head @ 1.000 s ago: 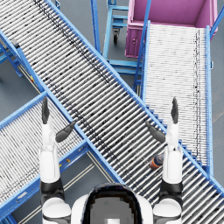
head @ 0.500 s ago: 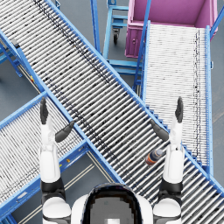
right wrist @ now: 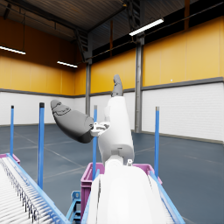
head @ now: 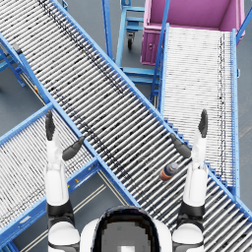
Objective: Pick up the oil and place it on the left assembly line, put the cola on the right, and keep Sprite still
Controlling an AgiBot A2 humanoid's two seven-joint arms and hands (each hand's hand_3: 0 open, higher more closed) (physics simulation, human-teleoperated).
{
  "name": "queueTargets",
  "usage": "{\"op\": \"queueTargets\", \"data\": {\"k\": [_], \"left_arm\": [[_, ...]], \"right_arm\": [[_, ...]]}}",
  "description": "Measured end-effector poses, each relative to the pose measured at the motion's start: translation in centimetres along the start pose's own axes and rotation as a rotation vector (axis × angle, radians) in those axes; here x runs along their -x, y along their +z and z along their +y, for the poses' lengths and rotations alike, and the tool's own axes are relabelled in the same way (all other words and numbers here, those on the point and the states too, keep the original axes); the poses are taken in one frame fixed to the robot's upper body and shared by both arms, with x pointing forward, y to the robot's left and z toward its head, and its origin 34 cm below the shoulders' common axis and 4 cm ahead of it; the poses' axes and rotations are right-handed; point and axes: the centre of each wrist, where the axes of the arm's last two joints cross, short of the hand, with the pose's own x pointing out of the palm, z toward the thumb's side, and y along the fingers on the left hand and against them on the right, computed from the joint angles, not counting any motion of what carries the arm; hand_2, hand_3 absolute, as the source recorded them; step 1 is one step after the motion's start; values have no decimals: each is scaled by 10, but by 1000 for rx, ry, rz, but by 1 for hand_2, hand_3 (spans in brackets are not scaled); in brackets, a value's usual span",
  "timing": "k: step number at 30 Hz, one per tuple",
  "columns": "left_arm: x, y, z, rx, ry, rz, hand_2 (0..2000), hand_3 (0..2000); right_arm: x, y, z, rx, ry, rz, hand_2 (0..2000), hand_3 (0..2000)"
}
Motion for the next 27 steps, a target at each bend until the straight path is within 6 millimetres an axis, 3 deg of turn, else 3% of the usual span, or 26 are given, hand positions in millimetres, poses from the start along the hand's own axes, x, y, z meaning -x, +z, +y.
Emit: {"op": "queueTargets", "data": {"k": [27], "left_arm": [[-4,0,-2,1,5,-22,0,0]], "right_arm": [[-1,-2,9,-16,-18,-17,0,0]]}}
